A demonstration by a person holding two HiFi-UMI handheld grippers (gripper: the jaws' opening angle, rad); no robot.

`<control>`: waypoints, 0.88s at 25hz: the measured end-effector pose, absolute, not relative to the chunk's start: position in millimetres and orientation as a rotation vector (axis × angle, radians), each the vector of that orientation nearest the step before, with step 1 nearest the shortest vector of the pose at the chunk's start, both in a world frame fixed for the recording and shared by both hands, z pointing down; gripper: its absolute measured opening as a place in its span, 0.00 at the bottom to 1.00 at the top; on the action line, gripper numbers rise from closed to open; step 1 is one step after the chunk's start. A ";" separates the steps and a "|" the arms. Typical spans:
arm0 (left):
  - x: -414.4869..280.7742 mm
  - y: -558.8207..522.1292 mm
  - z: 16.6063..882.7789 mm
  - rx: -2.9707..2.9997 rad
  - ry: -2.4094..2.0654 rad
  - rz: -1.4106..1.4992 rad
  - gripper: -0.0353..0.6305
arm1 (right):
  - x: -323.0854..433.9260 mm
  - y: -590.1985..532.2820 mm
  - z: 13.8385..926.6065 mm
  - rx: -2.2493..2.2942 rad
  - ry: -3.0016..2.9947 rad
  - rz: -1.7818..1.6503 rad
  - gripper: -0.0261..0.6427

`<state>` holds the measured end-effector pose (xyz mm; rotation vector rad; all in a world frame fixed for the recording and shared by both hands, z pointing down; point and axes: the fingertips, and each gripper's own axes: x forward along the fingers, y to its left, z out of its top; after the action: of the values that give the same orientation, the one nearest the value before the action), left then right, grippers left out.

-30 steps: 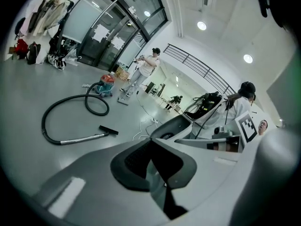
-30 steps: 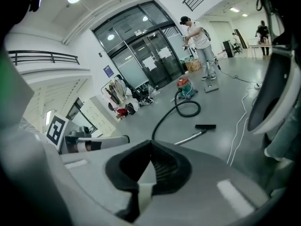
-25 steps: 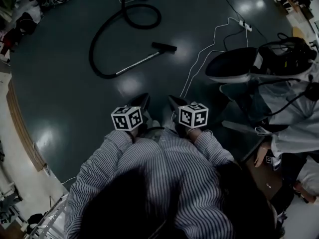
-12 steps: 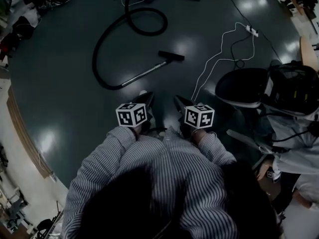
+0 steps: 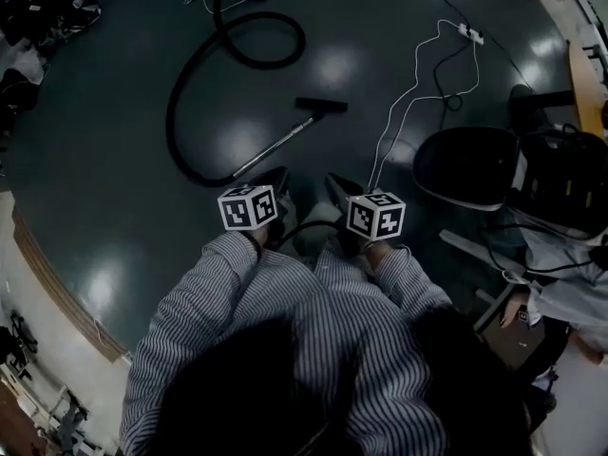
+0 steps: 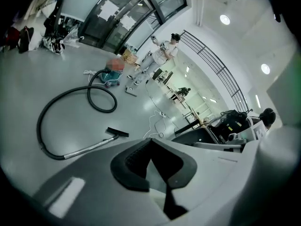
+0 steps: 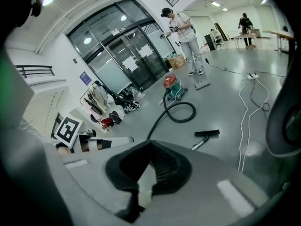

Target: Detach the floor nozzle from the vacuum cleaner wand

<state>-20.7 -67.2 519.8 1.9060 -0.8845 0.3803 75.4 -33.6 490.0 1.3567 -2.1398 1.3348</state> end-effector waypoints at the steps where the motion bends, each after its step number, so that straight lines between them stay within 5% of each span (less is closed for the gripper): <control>1: -15.4 -64.8 526.6 1.880 -0.854 0.377 0.06 | 76.6 -33.4 495.2 1.346 -2.136 1.360 0.04; 8: -25.3 -40.0 584.3 1.722 -0.754 0.423 0.06 | 118.3 -6.0 571.0 1.192 -1.954 1.638 0.04; 15: -92.6 -24.8 626.1 1.752 -0.799 0.790 0.06 | 149.6 20.4 614.2 1.167 -1.675 2.050 0.04; 22: -47.0 -35.0 611.6 1.796 -0.659 0.804 0.06 | 132.1 13.5 619.0 0.826 -1.622 1.777 0.04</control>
<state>-47.0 -35.0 611.6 1.7962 -0.6589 0.8041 132.1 13.5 619.0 0.8257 -1.6216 1.7770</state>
